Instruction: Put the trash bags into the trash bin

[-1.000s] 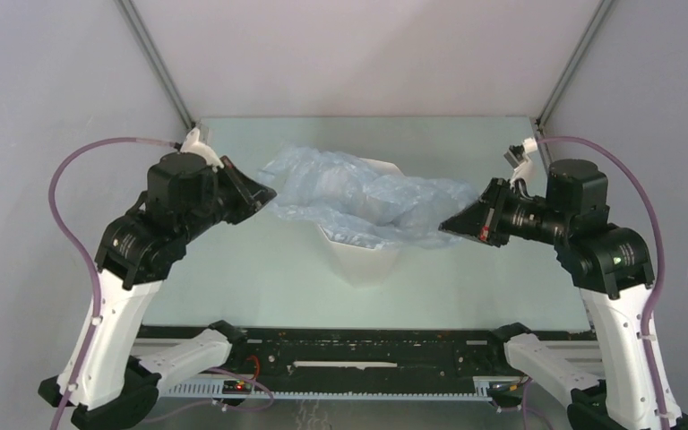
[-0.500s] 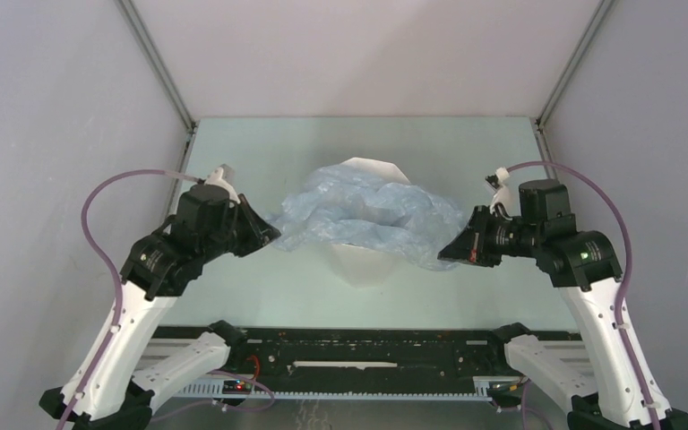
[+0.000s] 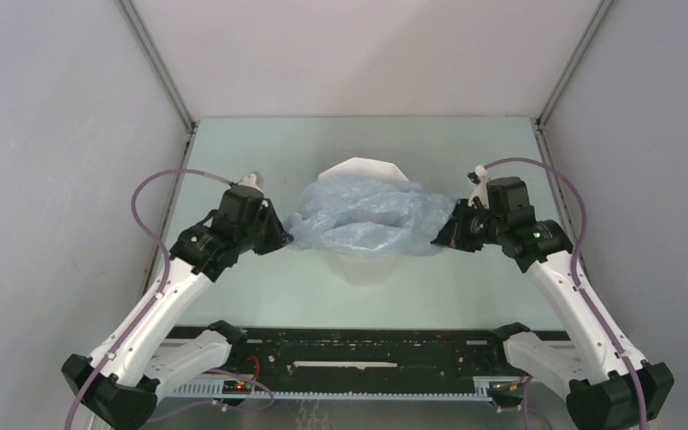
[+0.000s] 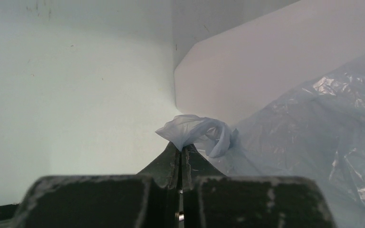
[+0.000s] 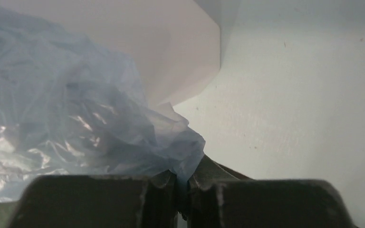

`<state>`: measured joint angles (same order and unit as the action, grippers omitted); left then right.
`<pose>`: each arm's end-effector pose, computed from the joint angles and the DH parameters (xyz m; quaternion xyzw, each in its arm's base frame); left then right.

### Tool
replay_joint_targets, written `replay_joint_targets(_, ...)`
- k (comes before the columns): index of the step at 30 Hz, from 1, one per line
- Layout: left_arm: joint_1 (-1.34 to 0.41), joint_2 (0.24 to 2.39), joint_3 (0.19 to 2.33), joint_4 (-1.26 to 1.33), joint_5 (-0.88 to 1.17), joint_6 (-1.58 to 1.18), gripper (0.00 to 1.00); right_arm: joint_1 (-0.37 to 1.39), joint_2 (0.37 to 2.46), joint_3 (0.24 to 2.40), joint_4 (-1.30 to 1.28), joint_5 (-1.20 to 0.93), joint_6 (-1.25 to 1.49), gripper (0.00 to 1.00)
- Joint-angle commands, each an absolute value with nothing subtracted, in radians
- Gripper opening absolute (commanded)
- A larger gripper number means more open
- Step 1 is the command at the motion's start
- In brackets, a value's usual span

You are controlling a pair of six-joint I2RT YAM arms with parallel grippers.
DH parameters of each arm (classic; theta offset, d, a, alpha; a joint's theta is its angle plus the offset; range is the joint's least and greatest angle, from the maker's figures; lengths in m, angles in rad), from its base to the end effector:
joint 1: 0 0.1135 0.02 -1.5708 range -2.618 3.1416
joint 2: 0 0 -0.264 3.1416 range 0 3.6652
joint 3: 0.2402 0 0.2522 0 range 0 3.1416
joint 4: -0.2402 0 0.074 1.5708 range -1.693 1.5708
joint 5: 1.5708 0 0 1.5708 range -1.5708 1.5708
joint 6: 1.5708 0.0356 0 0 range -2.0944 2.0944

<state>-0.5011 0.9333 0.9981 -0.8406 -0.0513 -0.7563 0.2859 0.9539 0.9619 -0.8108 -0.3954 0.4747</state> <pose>0.1602 -0.0857 0.3247 -0.1271 0.9130 -0.2085 0.3269 0.1746 0.0656 0.3139 0.0124 0.9120 0.3055 0.2735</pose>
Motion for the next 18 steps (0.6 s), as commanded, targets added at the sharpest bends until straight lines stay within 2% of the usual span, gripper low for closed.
replay_joint_targets(1,-0.484,0.944,0.989,-0.767,-0.076,-0.678,0.06,0.302,0.982,0.971,-0.699,-0.366,0.419,0.17)
replay_joint_targets(3,-0.483,0.943,1.026,-0.786,-0.061,-0.646,0.21,0.301,0.978,1.016,-0.762,-0.376,0.404,0.29)
replay_joint_targets(6,-0.483,0.877,1.078,-0.83,-0.043,-0.613,0.5,0.307,0.917,1.098,-0.891,-0.382,0.385,0.5)
replay_joint_targets(9,-0.484,0.769,1.086,-0.868,-0.025,-0.602,0.67,0.305,0.84,1.132,-1.002,-0.346,0.348,0.68)
replay_joint_targets(11,-0.483,0.695,1.093,-0.878,-0.008,-0.596,0.93,0.3,0.814,1.168,-1.053,-0.314,0.318,0.77)
replay_joint_targets(12,-0.484,0.663,1.102,-0.883,0.02,-0.588,0.99,0.298,0.81,1.194,-1.071,-0.306,0.301,0.8)
replay_joint_targets(18,-0.485,0.614,1.291,-0.923,0.014,-0.468,1.0,0.3,0.845,1.388,-1.106,-0.293,0.211,0.89)
